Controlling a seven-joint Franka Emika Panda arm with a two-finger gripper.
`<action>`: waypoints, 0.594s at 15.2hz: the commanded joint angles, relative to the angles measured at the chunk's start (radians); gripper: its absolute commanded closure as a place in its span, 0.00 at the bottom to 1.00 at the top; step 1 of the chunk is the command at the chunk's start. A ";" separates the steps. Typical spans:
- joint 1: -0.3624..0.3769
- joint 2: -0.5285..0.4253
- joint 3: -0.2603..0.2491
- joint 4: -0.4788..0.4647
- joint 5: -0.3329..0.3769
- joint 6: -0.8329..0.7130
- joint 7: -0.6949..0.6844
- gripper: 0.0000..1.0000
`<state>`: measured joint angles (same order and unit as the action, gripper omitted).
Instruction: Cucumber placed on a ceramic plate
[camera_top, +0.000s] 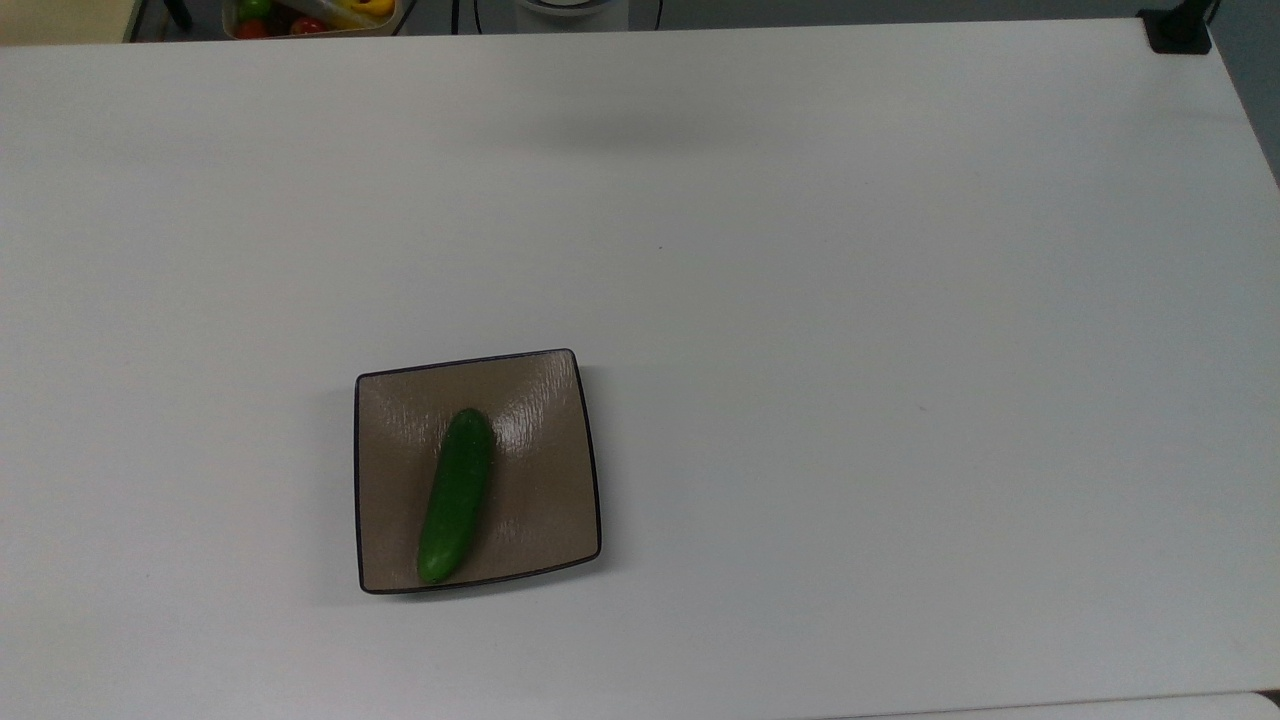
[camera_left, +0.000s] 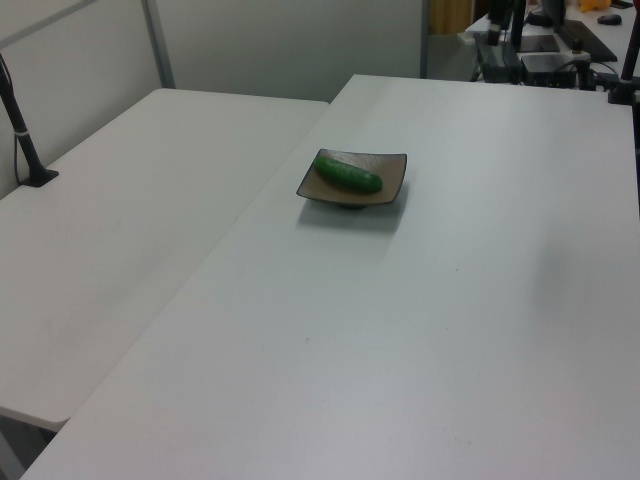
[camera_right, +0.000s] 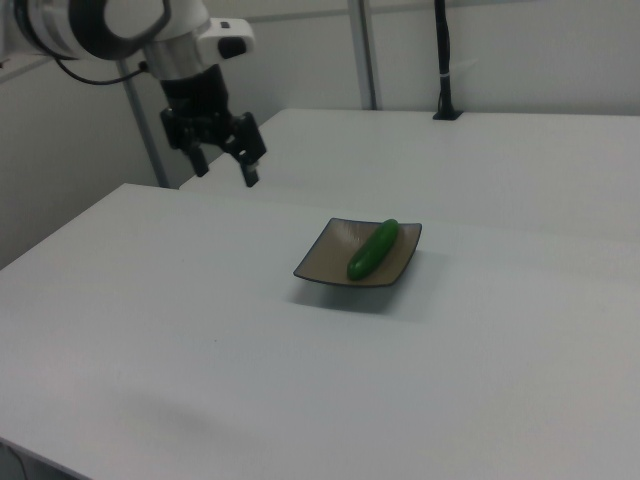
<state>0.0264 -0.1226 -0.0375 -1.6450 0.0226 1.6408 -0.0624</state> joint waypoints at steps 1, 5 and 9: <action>0.076 -0.042 -0.027 -0.044 -0.003 -0.082 0.071 0.00; 0.108 -0.022 -0.025 -0.049 -0.004 -0.067 0.062 0.00; 0.110 0.018 -0.019 -0.052 -0.001 0.023 0.050 0.00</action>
<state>0.1140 -0.1229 -0.0407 -1.6832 0.0221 1.5829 -0.0099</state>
